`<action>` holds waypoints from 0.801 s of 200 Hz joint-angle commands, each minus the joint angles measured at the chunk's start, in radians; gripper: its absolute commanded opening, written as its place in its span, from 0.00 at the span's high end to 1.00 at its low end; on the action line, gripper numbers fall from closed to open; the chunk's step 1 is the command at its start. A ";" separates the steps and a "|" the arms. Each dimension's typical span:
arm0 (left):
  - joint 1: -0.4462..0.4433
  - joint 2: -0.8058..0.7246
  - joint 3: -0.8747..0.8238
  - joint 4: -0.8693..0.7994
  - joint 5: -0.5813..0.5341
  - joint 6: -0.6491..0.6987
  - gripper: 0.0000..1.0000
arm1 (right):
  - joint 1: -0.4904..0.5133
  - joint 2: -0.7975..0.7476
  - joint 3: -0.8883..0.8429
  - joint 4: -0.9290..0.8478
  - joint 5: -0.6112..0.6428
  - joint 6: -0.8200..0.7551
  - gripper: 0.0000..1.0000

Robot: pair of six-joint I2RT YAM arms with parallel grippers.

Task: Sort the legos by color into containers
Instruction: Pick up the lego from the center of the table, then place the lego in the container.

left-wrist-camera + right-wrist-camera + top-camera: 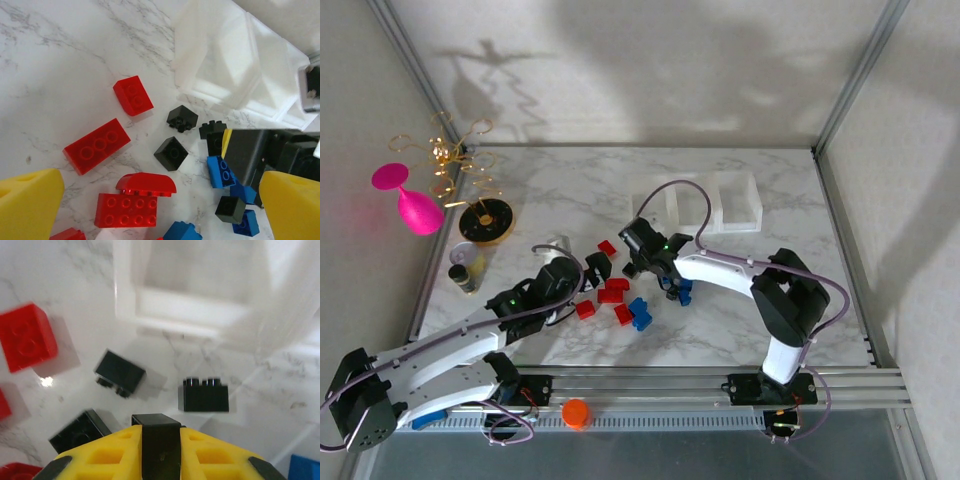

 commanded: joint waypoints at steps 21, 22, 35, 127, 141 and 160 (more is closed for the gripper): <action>-0.007 0.052 0.083 -0.011 -0.029 0.046 0.01 | -0.082 0.009 0.114 0.017 0.039 -0.080 0.78; -0.007 0.054 0.084 -0.011 -0.029 0.047 0.00 | -0.085 0.012 0.117 0.017 0.038 -0.081 0.78; -0.006 0.076 0.100 0.003 -0.033 0.054 0.01 | -0.114 0.049 0.164 0.024 0.034 -0.097 0.78; -0.003 0.257 0.209 0.068 -0.065 0.078 0.00 | -0.199 0.310 0.389 0.123 0.043 -0.206 0.71; -0.003 0.271 0.215 0.069 -0.062 0.077 0.00 | -0.200 0.329 0.405 0.111 0.049 -0.206 0.64; -0.003 0.282 0.215 0.076 -0.057 0.077 0.00 | -0.200 0.328 0.407 0.111 0.044 -0.208 0.58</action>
